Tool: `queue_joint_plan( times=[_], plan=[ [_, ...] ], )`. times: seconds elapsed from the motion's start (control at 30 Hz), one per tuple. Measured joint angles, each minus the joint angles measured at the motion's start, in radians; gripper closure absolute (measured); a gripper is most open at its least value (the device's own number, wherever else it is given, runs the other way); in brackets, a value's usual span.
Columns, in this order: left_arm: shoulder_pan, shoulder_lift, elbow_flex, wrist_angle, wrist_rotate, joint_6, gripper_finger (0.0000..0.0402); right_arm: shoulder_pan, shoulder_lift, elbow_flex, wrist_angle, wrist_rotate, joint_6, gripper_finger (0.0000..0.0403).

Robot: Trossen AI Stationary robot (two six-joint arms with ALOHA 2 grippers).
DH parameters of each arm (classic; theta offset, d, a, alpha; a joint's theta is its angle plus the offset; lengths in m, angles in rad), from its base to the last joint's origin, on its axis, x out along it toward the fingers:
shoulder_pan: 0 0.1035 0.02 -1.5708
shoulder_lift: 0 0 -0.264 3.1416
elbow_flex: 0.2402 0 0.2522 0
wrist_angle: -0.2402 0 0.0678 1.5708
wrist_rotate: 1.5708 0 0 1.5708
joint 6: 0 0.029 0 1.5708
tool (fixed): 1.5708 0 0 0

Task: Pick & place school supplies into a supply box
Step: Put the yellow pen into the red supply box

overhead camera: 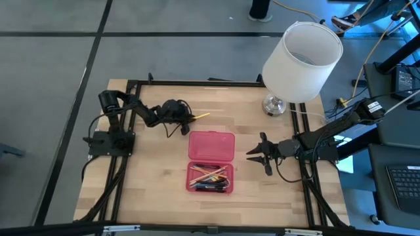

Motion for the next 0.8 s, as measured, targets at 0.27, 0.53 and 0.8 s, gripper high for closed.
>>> queue_joint_plan(
  times=[0.27, 0.53, 0.8],
  plan=[
    [-0.001, -0.034, -0.002, -0.031, 0.001, -0.055, 0.0355, 0.000, 0.000, 0.000, -0.004, -0.003, 0.000, 0.0295],
    [-0.005, -0.178, -0.011, -0.149, 0.000, -0.080, 0.0356, 0.000, 0.000, 0.000, -0.006, -0.003, 0.000, 0.0295],
    [-0.036, -0.390, -0.007, -0.357, -0.184, -0.092, 0.0357, 0.000, 0.000, 0.000, -0.010, -0.002, 0.000, 0.0295]
  ],
)
